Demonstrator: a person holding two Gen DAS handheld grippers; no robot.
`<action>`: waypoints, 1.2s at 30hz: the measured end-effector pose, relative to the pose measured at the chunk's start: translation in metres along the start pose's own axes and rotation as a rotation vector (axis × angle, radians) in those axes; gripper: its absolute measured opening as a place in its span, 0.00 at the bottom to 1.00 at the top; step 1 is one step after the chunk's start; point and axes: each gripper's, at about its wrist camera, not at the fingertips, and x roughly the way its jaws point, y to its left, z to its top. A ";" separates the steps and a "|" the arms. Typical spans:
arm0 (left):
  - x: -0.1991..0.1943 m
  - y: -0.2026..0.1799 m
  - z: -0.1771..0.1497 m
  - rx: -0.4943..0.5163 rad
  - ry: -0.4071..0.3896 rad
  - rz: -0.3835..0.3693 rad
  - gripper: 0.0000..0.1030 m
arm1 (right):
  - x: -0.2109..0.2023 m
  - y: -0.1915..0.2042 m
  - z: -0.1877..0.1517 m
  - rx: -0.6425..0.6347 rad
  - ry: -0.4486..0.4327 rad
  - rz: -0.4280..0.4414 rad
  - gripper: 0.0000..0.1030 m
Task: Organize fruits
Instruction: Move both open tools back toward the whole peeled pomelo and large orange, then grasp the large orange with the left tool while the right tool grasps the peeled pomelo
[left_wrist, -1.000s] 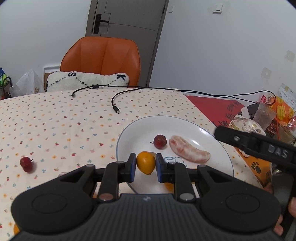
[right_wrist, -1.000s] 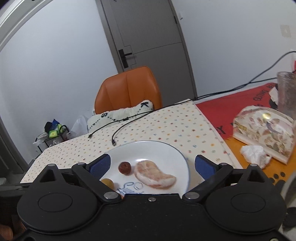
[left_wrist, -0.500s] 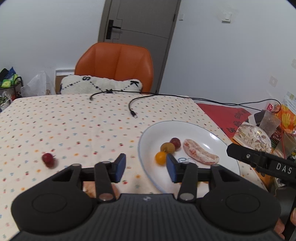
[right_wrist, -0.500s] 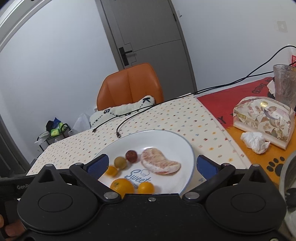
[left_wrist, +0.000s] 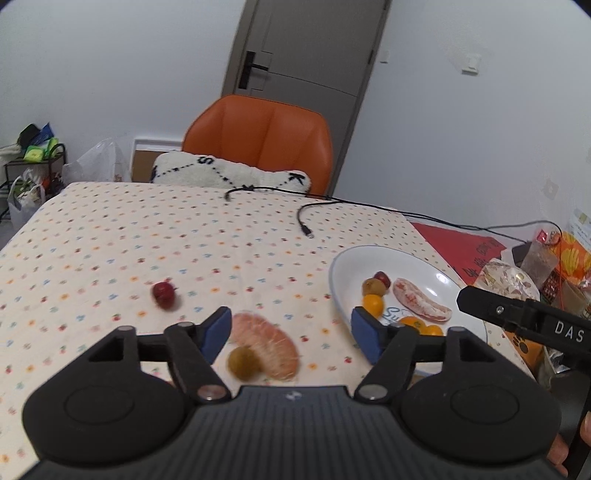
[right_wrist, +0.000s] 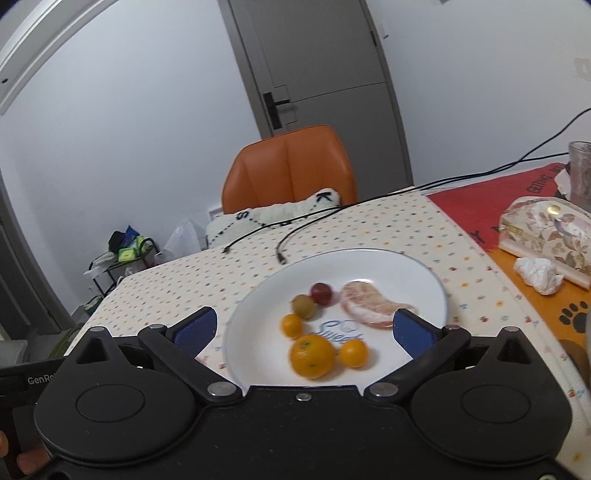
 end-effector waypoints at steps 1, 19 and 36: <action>-0.003 0.004 -0.001 -0.010 -0.001 0.004 0.69 | -0.001 0.004 0.000 -0.002 -0.002 0.006 1.00; -0.041 0.069 -0.015 -0.085 -0.018 0.083 0.69 | 0.005 0.050 -0.016 -0.050 0.049 0.095 1.00; -0.034 0.073 -0.037 -0.095 0.018 0.059 0.66 | 0.013 0.077 -0.036 -0.127 0.114 0.188 0.99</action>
